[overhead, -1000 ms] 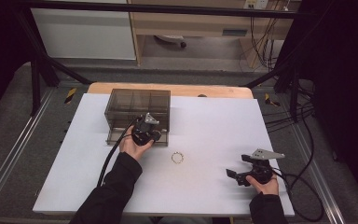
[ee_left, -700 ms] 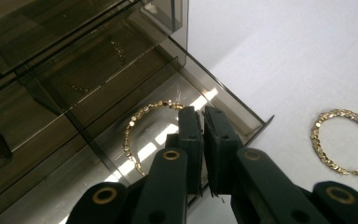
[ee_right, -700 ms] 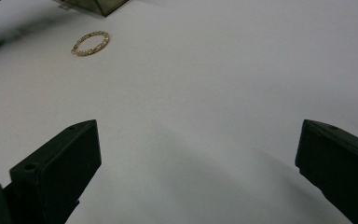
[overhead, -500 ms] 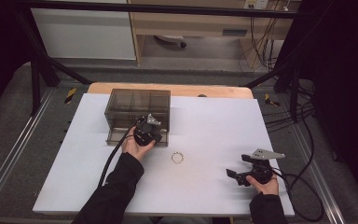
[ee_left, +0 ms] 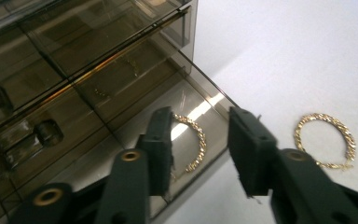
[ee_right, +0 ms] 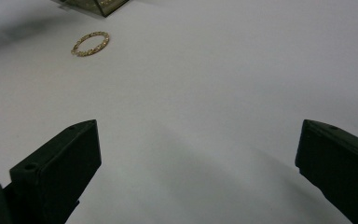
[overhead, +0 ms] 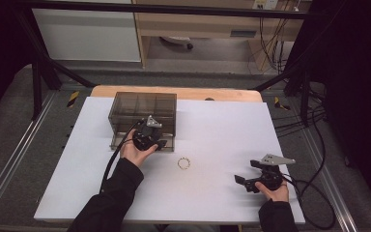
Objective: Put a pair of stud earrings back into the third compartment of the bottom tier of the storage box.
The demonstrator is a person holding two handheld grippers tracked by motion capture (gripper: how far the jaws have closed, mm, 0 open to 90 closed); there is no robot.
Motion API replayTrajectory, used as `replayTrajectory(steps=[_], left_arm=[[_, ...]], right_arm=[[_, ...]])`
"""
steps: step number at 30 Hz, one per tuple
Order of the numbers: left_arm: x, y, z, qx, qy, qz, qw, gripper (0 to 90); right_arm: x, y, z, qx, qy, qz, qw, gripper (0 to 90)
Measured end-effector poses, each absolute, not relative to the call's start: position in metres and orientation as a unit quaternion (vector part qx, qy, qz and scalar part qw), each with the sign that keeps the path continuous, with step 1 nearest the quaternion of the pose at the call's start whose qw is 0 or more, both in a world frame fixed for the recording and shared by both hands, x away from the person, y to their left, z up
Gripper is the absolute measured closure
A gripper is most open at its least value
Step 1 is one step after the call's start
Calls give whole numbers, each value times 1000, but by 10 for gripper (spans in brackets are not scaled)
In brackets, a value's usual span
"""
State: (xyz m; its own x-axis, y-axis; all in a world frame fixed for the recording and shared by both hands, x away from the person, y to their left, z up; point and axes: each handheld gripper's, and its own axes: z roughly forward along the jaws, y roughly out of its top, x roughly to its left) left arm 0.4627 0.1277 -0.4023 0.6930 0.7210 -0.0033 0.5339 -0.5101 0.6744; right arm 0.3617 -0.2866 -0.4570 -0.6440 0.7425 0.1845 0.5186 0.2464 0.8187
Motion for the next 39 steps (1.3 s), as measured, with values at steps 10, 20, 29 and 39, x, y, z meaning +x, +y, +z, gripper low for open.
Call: replayTrajectory(steps=[10, 20, 29, 39], left_arm=[[445, 130, -399, 858, 358, 149, 337, 361], [432, 133, -406, 858, 357, 145, 339, 225], [421, 126, -413, 861, 349, 152, 337, 151], [413, 111, -419, 870, 336, 142, 332, 126]], right_arm=[[361, -287, -457, 405, 779, 463, 121, 7], [362, -287, -457, 405, 780, 462, 121, 8], [362, -287, -457, 405, 780, 462, 121, 7], [362, -287, -457, 405, 780, 462, 122, 8]])
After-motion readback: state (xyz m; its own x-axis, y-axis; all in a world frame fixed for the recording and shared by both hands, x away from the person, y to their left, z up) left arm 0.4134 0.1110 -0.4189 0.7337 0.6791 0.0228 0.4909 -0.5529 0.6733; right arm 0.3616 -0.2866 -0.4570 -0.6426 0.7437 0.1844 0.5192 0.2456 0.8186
